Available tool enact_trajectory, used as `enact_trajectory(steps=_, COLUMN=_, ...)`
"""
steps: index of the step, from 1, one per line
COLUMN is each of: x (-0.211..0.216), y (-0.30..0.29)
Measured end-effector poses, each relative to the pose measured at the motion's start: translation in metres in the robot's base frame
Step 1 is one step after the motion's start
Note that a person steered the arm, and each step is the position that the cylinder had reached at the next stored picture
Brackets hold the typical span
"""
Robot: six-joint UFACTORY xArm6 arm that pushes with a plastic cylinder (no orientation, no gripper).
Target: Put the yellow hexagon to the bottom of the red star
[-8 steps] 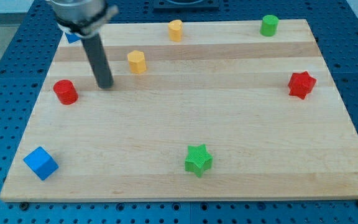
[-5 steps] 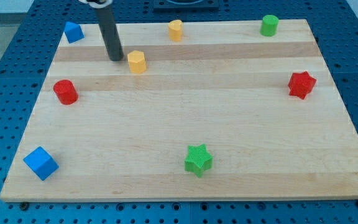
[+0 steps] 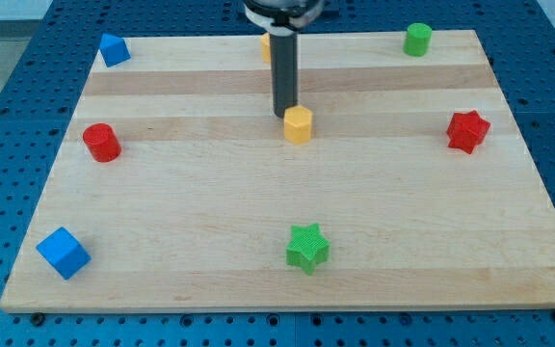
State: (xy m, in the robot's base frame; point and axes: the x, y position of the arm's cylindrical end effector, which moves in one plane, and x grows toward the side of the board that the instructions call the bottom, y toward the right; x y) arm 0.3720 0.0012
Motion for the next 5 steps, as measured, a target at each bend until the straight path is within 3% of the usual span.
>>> enact_trajectory(steps=2, x=0.072, y=0.023)
enact_trajectory(steps=5, x=0.122, y=0.108)
